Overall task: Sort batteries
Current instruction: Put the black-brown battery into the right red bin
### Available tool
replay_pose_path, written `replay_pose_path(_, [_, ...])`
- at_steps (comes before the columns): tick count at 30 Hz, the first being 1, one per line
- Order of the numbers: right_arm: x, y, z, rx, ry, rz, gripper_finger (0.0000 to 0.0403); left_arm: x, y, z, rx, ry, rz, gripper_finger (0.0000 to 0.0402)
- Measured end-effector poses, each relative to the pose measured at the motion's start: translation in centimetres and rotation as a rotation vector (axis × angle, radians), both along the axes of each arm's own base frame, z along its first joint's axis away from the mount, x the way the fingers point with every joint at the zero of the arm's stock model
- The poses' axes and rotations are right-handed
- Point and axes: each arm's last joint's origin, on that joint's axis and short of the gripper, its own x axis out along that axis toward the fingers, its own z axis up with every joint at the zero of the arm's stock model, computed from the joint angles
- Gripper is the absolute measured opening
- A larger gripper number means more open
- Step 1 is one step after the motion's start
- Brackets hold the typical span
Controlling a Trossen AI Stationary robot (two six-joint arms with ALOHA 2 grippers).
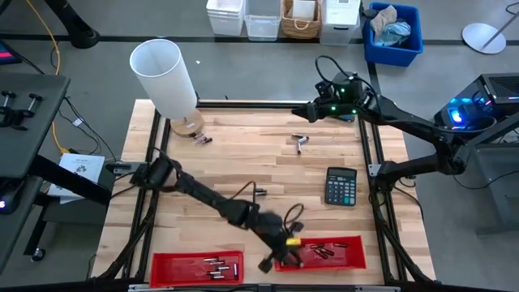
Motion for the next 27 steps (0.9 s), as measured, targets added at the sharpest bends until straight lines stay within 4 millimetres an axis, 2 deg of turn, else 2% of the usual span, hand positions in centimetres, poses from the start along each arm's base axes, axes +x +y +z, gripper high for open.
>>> replay_pose_path(2, [0.0,0.0,0.0,0.0,0.0,0.0,0.0222,-0.2,-0.6,-1.0,0.011,0.049,0.019,0.007])
replay_pose_path(5, [0.0,0.0,0.0,-0.001,0.0,0.001,0.0222,-0.1,0.2,-1.8,0.054,0.115,0.066,0.013])
replay_pose_path(7, [0.0,0.0,0.0,-0.004,-0.001,0.002,0.0222,0.1,1.3,-1.1,0.057,0.122,0.096,0.0166])
replay_pose_path(9, [0.0,0.0,0.0,-0.009,0.0,0.004,0.0222,0.2,2.7,0.4,0.05,0.118,0.125,0.0195])
replay_pose_path(12, [0.0,0.0,0.0,-0.009,0.0,0.005,0.0222,-0.3,6.0,2.7,0.079,0.175,0.18,0.022])
replay_pose_path(16, [0.0,0.0,0.0,-0.03,0.004,0.016,0.0222,-2.2,12.2,5.8,0.134,0.28,0.288,0.0226])
replay_pose_path(18, [0.0,0.0,0.0,-0.042,0.007,0.021,0.0222,-3.9,15.0,5.2,0.129,0.337,0.332,0.0225])
replay_pose_path(21, [0.0,0.0,0.0,-0.048,0.009,0.025,0.0222,-7.2,17.3,1.9,0.091,0.454,0.402,0.0223])
replay_pose_path(24, [0.0,0.0,0.0,-0.061,0.016,0.033,0.0222,-10.7,17.8,-1.1,0.057,0.468,0.445,0.0223])
replay_pose_path(27, [0.0,0.0,-0.1,-0.079,0.021,0.037,0.0222,-12.9,17.3,-3.6,0.099,0.418,0.52,0.0223])
